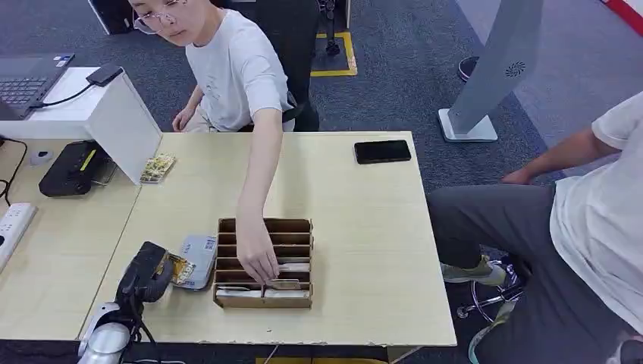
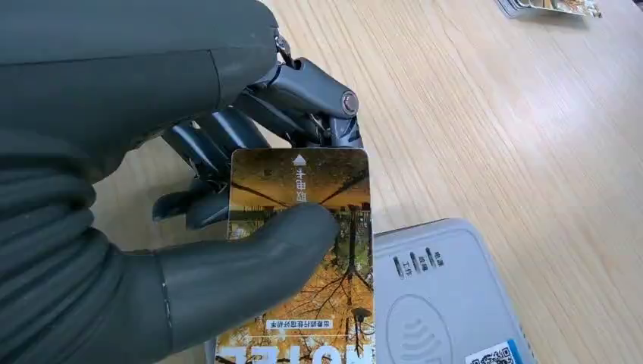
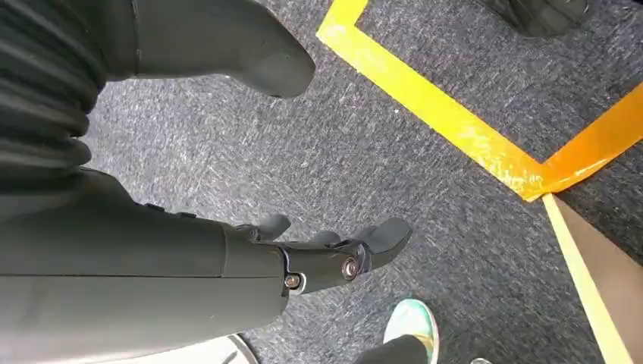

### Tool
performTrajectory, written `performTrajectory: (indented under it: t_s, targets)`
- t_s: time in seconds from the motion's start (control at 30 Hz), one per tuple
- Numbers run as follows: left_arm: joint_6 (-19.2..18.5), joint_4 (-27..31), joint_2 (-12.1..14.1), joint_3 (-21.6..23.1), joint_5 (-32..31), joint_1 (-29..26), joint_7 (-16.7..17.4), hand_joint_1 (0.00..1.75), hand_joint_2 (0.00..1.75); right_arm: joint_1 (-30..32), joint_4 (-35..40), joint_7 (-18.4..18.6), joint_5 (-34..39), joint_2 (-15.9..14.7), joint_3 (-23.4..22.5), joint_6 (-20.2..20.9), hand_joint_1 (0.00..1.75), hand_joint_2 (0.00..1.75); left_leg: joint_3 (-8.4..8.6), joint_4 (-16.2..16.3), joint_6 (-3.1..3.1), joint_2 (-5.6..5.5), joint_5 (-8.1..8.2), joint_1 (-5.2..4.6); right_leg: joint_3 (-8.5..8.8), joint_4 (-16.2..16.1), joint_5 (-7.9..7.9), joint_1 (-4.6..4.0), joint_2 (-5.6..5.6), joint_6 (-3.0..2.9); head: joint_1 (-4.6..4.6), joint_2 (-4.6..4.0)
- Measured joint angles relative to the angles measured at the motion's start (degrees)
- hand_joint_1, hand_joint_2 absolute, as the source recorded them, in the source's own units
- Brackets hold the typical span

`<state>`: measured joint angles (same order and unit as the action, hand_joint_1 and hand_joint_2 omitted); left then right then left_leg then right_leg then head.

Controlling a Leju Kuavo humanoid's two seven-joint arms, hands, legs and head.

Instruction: Pass the card to the sensor for recognition and then transmit it.

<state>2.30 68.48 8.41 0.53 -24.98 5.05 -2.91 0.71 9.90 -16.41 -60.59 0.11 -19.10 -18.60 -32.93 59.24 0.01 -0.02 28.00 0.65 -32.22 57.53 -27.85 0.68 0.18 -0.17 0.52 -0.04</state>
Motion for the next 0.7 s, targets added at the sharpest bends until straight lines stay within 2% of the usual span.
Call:
performTrajectory:
  t_s: [0.1, 0.17, 0.2, 0.27, 0.33, 0.43, 0.53, 0.6, 0.7]
  targets:
    - [-0.3, 0.0, -0.2, -0.1, 0.5, -0.1, 0.0, 1.75, 1.75, 0.0, 0.0, 0.0, 0.0, 0.0, 0.0, 0.0, 0.0, 1.75, 0.0, 0.0, 0.0, 0.0, 0.0, 0.0, 0.0, 0.0, 0.0, 0.0, 0.0, 0.0, 0.0, 0.0]
    - [-2.1, 0.0, -0.3, -0.3, 5.0, -0.1, -0.1, 1.75, 1.75, 0.0, 0.0, 0.0, 0.0, 0.0, 0.0, -0.1, 0.0, 1.75, 0.0, 0.0, 0.0, -0.01, 0.0, 0.0, 0.0, 0.0, 0.0, 0.0, -0.01, 0.0, 0.0, 0.0]
    - [-3.8, 0.0, -0.4, -0.8, 9.1, -0.1, -0.4, 1.75, 1.75, 0.0, 0.0, 0.0, -0.1, 0.0, 0.0, -0.2, 0.0, 1.75, 0.0, 0.0, 0.0, -0.01, 0.0, 0.0, 0.0, 0.0, 0.0, 0.0, -0.01, 0.0, 0.0, 0.0]
    - [-7.0, 0.7, -0.5, -2.2, 21.6, -0.6, -0.6, 1.75, 1.75, 0.0, 0.0, -0.1, -0.5, 0.0, 0.0, -0.7, 0.0, 1.75, 0.0, 0.0, 0.0, 0.01, 0.0, 0.02, -0.01, 0.0, 0.0, -0.01, 0.02, 0.0, 0.0, 0.0]
    - [-7.1, 2.2, -0.4, -3.2, 33.5, -1.2, -0.7, 1.75, 1.75, 0.0, 0.0, -0.1, -0.8, 0.0, 0.0, -1.0, 0.0, 1.75, 0.01, 0.0, -0.01, 0.07, -0.01, 0.05, -0.07, 0.0, 0.01, -0.01, 0.09, -0.02, 0.0, 0.0]
    - [-5.3, 5.0, 0.2, -4.4, 41.9, -0.4, -2.0, 1.75, 1.75, 0.1, 0.0, 0.0, -1.1, 0.0, 0.0, -1.0, 0.0, 1.75, -0.01, 0.0, -0.03, 0.01, -0.02, 0.05, -0.07, 0.0, 0.01, -0.02, 0.02, -0.01, 0.0, 0.0]
    - [-0.8, 6.9, 0.6, -4.7, 42.0, 2.6, -4.4, 1.75, 1.75, -0.1, 0.0, 0.0, -1.5, 0.0, 0.0, -0.9, 0.0, 1.75, -0.04, 0.0, 0.02, -0.05, -0.07, 0.05, -0.04, 0.0, 0.01, -0.02, -0.05, -0.01, 0.0, 0.0]
    - [3.4, 7.2, 0.6, -4.8, 40.2, 5.2, -6.9, 1.75, 1.75, -0.2, 0.0, -0.1, -1.9, 0.0, 0.0, -0.9, 0.0, 1.75, -0.02, 0.0, -0.01, -0.07, -0.1, 0.04, -0.05, 0.0, 0.05, -0.02, -0.06, -0.05, 0.0, 0.0]
    - [6.8, 7.2, 0.5, -4.7, 36.7, 9.9, -9.6, 1.75, 1.75, -0.4, 0.0, -0.1, -2.6, 0.0, 0.0, -0.7, 0.0, 1.75, -0.03, 0.0, 0.0, -0.07, -0.14, 0.04, -0.05, 0.0, 0.11, -0.02, -0.06, -0.03, 0.0, 0.0]
